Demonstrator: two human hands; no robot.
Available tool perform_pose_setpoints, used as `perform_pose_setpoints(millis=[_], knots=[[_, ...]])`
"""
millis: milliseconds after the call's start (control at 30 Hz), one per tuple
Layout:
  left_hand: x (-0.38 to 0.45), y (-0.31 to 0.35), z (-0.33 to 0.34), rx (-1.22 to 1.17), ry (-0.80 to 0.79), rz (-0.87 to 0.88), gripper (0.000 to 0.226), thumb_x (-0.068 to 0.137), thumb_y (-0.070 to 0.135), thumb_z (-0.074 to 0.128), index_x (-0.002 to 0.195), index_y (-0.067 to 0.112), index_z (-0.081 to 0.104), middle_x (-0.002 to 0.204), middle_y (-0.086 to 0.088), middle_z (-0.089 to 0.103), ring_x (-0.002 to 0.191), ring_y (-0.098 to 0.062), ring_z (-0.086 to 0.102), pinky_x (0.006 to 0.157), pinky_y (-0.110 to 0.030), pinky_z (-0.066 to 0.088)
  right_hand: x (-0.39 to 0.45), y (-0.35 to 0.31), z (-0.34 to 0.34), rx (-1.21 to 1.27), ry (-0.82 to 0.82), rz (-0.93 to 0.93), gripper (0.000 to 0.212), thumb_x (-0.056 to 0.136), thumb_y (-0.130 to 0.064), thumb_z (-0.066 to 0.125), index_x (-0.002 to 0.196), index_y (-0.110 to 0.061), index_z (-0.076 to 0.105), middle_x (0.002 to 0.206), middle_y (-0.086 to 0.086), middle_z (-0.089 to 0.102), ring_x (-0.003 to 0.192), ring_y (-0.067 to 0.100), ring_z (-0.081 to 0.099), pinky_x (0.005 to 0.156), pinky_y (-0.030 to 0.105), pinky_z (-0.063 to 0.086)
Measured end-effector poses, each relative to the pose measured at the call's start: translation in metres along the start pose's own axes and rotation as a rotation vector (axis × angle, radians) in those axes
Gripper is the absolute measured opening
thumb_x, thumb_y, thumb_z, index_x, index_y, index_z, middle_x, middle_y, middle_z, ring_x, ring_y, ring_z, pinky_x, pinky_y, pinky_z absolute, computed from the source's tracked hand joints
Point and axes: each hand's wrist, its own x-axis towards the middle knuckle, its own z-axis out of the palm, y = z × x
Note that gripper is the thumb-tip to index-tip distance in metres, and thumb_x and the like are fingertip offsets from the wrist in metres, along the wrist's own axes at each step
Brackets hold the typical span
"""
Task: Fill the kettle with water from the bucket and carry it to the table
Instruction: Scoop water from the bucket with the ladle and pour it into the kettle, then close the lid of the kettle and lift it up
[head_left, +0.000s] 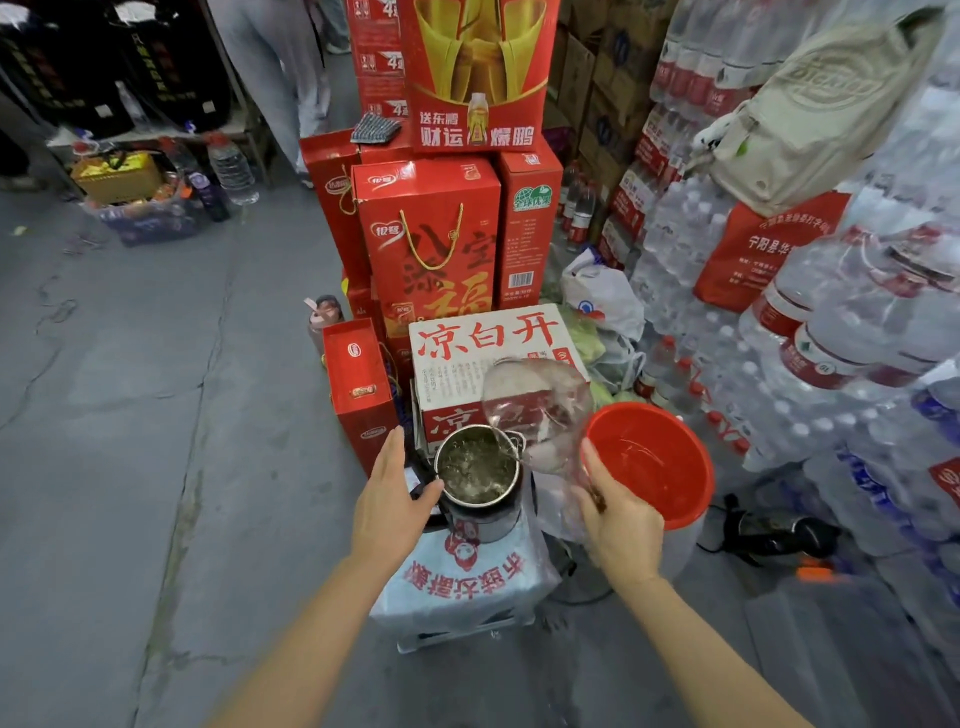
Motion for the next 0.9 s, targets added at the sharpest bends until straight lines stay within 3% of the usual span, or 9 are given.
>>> perform_pose_setpoints(millis=[100, 200, 267, 333, 467, 600, 667, 733, 900], knots=[[-0.007, -0.005, 0.011, -0.071, 0.048, -0.006, 0.088, 0.09, 0.034, 0.067, 0.157, 0.023, 0.011, 0.163, -0.001, 0.025, 0.146, -0.022, 0.033, 0.111, -0.044, 0.039, 0.0, 0.021, -0.008, 0.392, 0.02, 0.512, 0.069, 0.089, -0.022, 0.071, 0.146, -0.039, 0.038, 0.065, -0.002, 0.069, 0.054, 0.003, 0.064, 0.061, 0.021, 0.056], [-0.012, -0.006, 0.021, -0.158, 0.107, -0.036, 0.093, 0.087, 0.041, 0.067, 0.154, 0.042, 0.002, 0.163, 0.001, 0.025, 0.144, -0.023, 0.036, 0.109, -0.051, 0.041, 0.005, 0.055, -0.011, 0.555, 0.078, 0.793, 0.067, 0.089, -0.016, 0.07, 0.149, -0.027, 0.041, 0.071, 0.008, 0.072, 0.058, 0.013, 0.063, 0.07, 0.032, 0.06], [-0.016, -0.004, 0.028, -0.18, 0.144, -0.059, 0.096, 0.085, 0.043, 0.068, 0.15, 0.052, -0.003, 0.163, 0.001, 0.025, 0.144, -0.025, 0.036, 0.109, -0.053, 0.04, 0.004, 0.076, -0.008, 0.549, 0.076, 0.855, 0.071, 0.09, -0.013, 0.069, 0.151, -0.025, 0.036, 0.073, 0.012, 0.071, 0.056, 0.015, 0.061, 0.059, 0.022, 0.057], [-0.019, -0.004, 0.034, -0.157, 0.179, -0.089, 0.099, 0.084, 0.04, 0.071, 0.152, 0.046, -0.002, 0.162, -0.001, 0.027, 0.142, -0.027, 0.038, 0.108, -0.054, 0.04, 0.003, 0.09, -0.004, 0.586, 0.071, 0.885, 0.074, 0.091, -0.007, 0.066, 0.153, -0.023, 0.03, 0.07, 0.01, 0.067, 0.054, 0.016, 0.06, 0.044, 0.013, 0.05], [-0.024, 0.001, 0.046, -0.147, 0.172, -0.086, 0.093, 0.086, 0.037, 0.069, 0.153, 0.042, 0.004, 0.16, 0.001, 0.031, 0.142, -0.025, 0.039, 0.107, -0.055, 0.04, 0.004, 0.127, 0.014, 0.706, -0.014, 0.96, 0.07, 0.093, -0.003, 0.062, 0.154, -0.016, 0.03, 0.073, 0.012, 0.069, 0.061, 0.023, 0.064, 0.055, 0.031, 0.056], [-0.018, 0.013, 0.059, -0.111, 0.177, -0.095, 0.09, 0.086, 0.037, 0.069, 0.153, 0.038, 0.009, 0.158, 0.0, 0.035, 0.141, -0.025, 0.04, 0.106, -0.056, 0.044, 0.008, 0.136, 0.018, 0.495, -0.176, 0.942, 0.056, 0.095, -0.016, 0.062, 0.148, -0.012, 0.043, 0.101, 0.017, 0.071, 0.1, 0.035, 0.066, 0.09, 0.048, 0.054], [-0.016, 0.021, 0.064, -0.101, 0.167, -0.106, 0.09, 0.086, 0.038, 0.069, 0.153, 0.038, 0.009, 0.158, -0.001, 0.035, 0.14, -0.026, 0.043, 0.103, -0.055, 0.046, 0.011, 0.133, 0.018, 0.126, -0.215, 0.797, 0.056, 0.095, -0.028, 0.059, 0.146, -0.008, 0.045, 0.128, 0.022, 0.063, 0.121, 0.042, 0.055, 0.1, 0.05, 0.045], [-0.017, 0.029, 0.07, -0.076, 0.152, -0.087, 0.089, 0.087, 0.038, 0.068, 0.154, 0.034, 0.009, 0.161, 0.0, 0.029, 0.142, -0.024, 0.038, 0.108, -0.051, 0.043, 0.017, 0.114, 0.019, -0.039, -0.17, 0.621, 0.062, 0.095, -0.035, 0.058, 0.148, -0.006, 0.042, 0.143, 0.022, 0.051, 0.132, 0.041, 0.044, 0.108, 0.051, 0.037], [-0.011, 0.039, 0.081, 0.021, 0.058, 0.018, 0.086, 0.089, 0.033, 0.067, 0.156, 0.019, 0.014, 0.164, -0.001, 0.021, 0.149, -0.02, 0.023, 0.117, -0.037, 0.026, 0.034, 0.035, 0.044, 0.371, -0.358, 0.363, 0.064, 0.094, -0.048, 0.051, 0.147, -0.013, 0.045, 0.149, 0.007, 0.048, 0.139, 0.026, 0.043, 0.114, 0.048, 0.035]])
